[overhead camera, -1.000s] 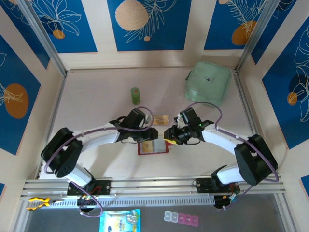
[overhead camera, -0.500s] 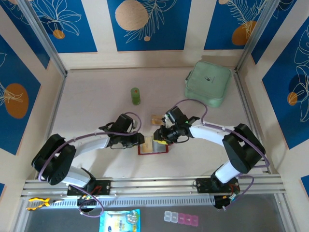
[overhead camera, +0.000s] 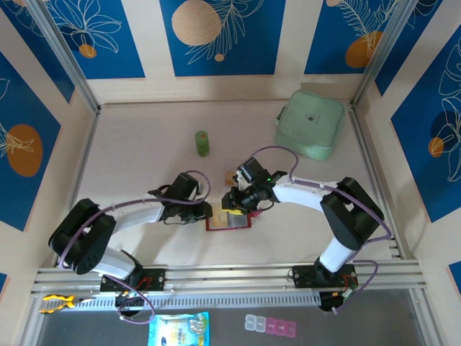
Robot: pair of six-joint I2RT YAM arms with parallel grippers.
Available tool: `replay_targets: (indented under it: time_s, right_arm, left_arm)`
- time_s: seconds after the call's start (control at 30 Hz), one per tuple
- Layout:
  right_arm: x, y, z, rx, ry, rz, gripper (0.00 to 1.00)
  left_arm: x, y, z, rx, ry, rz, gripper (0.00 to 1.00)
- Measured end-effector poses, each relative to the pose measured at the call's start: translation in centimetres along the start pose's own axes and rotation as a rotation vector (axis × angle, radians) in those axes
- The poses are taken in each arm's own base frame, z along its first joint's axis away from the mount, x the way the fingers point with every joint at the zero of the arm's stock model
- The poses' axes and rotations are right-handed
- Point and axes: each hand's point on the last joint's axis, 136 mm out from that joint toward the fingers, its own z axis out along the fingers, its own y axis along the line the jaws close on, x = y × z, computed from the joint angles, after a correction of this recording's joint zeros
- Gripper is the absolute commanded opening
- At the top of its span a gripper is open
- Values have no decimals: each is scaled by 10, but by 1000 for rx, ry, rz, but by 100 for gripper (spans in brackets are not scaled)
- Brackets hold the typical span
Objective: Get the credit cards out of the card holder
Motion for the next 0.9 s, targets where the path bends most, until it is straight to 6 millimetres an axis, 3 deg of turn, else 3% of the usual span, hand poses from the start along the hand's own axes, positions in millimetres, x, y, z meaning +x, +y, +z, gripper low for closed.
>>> replay_targets:
  time_s: [0.57,0.9]
  right_arm:
    - [0,-10,18,26,36,22,34]
    - [0,-11,24,13,48,25,26]
  left_arm:
    - [1,12,3,-48,8,25,18]
    - [0,15,3,-57,12,23,18]
